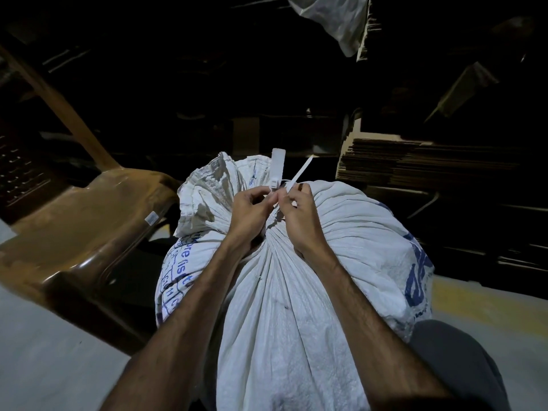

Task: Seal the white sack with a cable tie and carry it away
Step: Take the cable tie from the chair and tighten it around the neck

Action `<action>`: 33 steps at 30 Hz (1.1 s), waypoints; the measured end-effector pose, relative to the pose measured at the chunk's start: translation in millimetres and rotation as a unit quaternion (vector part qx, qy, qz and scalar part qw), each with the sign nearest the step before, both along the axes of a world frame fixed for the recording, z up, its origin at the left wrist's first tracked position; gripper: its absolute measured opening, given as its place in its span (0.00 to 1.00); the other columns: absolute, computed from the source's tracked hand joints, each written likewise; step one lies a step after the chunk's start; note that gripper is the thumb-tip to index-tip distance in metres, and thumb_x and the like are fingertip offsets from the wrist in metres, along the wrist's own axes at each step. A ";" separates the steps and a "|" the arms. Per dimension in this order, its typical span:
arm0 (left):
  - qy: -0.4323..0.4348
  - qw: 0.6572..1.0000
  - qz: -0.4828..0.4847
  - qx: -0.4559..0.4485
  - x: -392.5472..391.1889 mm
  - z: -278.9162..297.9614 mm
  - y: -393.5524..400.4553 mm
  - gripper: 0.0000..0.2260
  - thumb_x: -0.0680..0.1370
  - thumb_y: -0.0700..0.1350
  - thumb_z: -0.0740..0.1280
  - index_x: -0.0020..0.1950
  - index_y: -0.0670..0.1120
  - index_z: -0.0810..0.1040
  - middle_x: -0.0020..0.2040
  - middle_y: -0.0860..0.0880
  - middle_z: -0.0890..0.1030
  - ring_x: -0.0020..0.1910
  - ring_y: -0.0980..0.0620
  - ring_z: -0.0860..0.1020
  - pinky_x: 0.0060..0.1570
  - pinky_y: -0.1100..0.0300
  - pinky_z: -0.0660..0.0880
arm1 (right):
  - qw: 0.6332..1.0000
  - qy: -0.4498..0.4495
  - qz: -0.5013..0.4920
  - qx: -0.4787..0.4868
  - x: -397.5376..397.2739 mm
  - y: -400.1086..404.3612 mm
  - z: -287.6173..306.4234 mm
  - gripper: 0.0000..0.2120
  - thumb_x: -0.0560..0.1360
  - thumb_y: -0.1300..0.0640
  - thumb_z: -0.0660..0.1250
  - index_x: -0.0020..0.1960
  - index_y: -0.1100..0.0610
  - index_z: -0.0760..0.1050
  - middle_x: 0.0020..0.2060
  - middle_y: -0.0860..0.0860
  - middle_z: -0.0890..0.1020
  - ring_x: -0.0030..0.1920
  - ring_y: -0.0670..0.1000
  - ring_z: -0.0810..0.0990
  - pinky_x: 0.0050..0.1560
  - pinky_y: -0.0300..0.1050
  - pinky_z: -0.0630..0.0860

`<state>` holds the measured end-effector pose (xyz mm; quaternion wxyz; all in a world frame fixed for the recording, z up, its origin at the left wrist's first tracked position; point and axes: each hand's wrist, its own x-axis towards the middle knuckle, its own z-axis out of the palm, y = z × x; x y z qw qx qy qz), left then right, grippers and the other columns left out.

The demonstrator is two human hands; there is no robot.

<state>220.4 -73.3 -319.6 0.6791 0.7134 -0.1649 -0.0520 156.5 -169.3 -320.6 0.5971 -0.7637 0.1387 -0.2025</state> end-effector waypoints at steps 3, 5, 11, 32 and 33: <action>0.005 1.000 0.030 0.003 -0.8 -0.6 -0.3 0.11 0.80 0.49 0.73 0.42 0.43 0.85 0.36 0.34 0.79 0.39 0.46 0.75 0.44 0.49 0.72 | 0.995 -0.036 -0.008 0.092 -2.0 -2.5 10.0 0.21 0.88 0.44 0.55 0.44 0.51 0.80 0.46 0.55 0.84 0.47 0.55 0.83 0.53 0.58 0.81; 0.004 0.999 0.040 0.011 -2.1 -0.9 0.3 0.09 0.81 0.44 0.71 0.43 0.43 0.85 0.35 0.37 0.78 0.37 0.46 0.74 0.41 0.50 0.71 | 0.986 -0.060 -0.002 0.156 -1.8 -3.4 16.5 0.21 0.89 0.49 0.54 0.42 0.54 0.77 0.42 0.57 0.82 0.43 0.55 0.79 0.44 0.50 0.77; 0.008 0.999 0.044 -0.004 -12.4 4.6 3.0 0.10 0.82 0.45 0.70 0.45 0.42 0.86 0.34 0.32 0.76 0.30 0.45 0.69 0.29 0.53 0.64 | 0.956 -0.056 0.055 0.283 -3.8 2.5 21.7 0.25 0.89 0.51 0.56 0.33 0.56 0.65 0.21 0.50 0.68 0.24 0.49 0.66 0.30 0.44 0.64; -0.008 0.997 0.064 -0.032 -14.8 -4.9 6.8 0.07 0.82 0.38 0.69 0.47 0.38 0.85 0.37 0.40 0.79 0.25 0.60 0.72 0.27 0.68 0.69 | 0.967 -0.024 0.046 0.248 -11.5 13.6 11.9 0.22 0.82 0.57 0.61 0.30 0.54 0.61 0.26 0.52 0.58 0.26 0.51 0.55 0.31 0.48 0.55; -0.011 0.997 0.065 -0.028 -14.7 -5.8 6.9 0.07 0.83 0.38 0.68 0.49 0.36 0.85 0.37 0.39 0.79 0.26 0.59 0.73 0.27 0.68 0.70 | 0.968 -0.021 0.044 0.246 -12.0 13.8 12.6 0.22 0.83 0.57 0.60 0.31 0.56 0.61 0.26 0.53 0.57 0.26 0.51 0.55 0.30 0.48 0.55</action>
